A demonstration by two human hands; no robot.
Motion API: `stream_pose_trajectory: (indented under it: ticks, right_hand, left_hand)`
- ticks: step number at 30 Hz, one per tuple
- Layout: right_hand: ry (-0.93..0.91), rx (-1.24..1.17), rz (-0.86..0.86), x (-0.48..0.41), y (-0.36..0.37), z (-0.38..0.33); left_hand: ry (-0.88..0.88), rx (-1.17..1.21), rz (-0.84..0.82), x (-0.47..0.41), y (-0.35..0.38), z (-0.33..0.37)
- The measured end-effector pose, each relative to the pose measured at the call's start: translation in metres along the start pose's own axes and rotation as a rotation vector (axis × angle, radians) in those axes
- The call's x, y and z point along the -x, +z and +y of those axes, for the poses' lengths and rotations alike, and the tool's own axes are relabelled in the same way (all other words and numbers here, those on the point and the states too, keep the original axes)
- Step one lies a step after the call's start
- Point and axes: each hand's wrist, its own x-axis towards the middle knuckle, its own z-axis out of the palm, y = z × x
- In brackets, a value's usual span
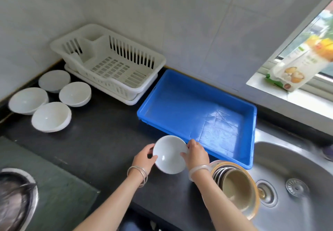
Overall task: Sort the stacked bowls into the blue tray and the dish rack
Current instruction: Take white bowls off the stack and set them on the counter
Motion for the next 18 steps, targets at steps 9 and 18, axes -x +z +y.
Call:
stream_pose_trajectory:
  ticks: [9,18]
  right_hand:
    - [-0.041,0.039,0.031,-0.004,-0.007,-0.001]
    - [-0.022,-0.071,0.055,-0.002,-0.019,0.008]
  left_hand:
    - [-0.095,0.321,0.001,0.001,0.007,-0.007]
    - [-0.184,0.503,-0.079,0.002,0.009,-0.001]
